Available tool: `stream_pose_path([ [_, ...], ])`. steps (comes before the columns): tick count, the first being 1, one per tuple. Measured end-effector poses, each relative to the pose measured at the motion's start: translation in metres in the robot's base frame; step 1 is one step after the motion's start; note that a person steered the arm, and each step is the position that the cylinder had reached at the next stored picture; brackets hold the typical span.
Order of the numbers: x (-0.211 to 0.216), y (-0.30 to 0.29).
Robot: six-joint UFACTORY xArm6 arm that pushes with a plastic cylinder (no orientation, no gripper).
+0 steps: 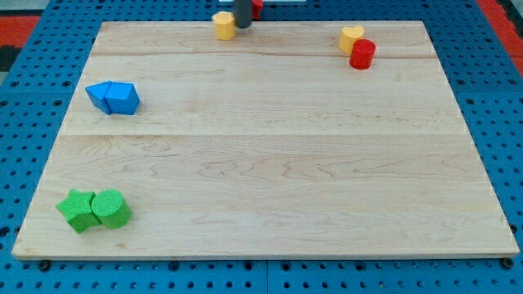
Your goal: Slide yellow hexagon a bit left
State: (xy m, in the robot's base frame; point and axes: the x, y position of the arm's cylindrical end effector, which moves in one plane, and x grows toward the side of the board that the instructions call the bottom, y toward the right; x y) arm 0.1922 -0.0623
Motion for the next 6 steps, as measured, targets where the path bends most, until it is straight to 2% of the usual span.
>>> stream_pose_path([
  [2, -0.001, -0.116],
  [3, 0.0, -0.131],
  [4, 0.002, -0.085],
  [5, 0.038, -0.081],
  [6, 0.052, -0.122],
])
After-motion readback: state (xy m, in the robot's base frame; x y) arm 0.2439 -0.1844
